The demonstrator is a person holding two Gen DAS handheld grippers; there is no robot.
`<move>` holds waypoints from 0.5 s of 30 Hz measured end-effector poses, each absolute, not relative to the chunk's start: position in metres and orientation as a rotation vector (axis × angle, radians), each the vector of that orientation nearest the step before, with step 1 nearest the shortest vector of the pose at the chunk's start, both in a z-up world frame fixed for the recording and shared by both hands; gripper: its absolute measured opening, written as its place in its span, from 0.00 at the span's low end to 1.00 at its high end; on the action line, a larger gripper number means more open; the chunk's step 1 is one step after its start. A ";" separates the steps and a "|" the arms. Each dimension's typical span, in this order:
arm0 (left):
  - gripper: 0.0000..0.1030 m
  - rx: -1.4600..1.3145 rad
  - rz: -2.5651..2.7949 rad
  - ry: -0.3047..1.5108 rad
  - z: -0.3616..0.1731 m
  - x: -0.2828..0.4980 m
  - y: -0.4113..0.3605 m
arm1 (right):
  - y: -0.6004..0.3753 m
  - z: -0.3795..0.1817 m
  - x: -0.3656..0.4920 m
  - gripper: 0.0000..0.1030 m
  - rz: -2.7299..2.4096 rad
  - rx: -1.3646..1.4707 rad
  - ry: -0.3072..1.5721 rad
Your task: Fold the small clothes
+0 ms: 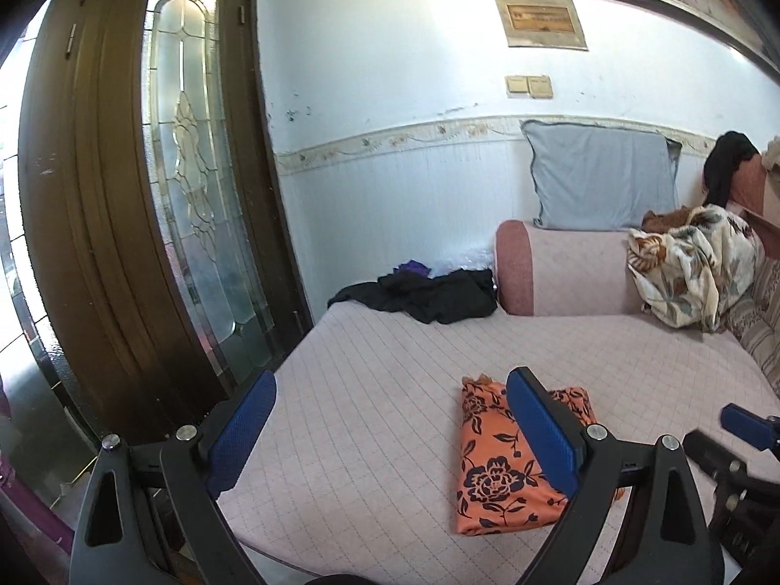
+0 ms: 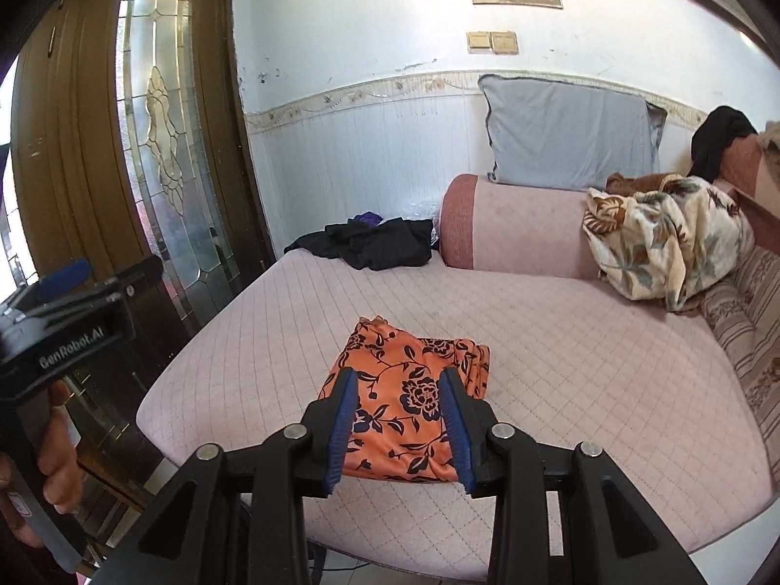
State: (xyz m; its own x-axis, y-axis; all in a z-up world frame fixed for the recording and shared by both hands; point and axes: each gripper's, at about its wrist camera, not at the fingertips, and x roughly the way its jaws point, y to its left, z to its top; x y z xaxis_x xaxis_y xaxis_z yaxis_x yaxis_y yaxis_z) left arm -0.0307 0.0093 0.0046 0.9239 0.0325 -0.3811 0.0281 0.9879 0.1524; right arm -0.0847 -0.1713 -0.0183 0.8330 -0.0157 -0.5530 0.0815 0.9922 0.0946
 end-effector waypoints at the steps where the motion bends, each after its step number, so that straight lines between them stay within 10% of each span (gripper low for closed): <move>1: 0.93 0.150 0.008 0.390 0.007 -0.032 0.012 | -0.170 -0.016 -0.086 0.57 -0.053 0.115 0.578; 15: 0.93 0.116 0.030 0.368 0.018 -0.042 0.023 | -0.162 -0.008 -0.089 0.58 -0.086 0.103 0.563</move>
State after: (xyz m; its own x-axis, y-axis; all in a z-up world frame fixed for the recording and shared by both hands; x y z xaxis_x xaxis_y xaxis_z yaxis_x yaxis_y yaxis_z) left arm -0.0418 0.0233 0.0178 0.9327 0.0499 -0.3572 -0.0079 0.9930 0.1183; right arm -0.0894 -0.1624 -0.0084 0.8423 -0.0530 -0.5364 0.1093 0.9913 0.0738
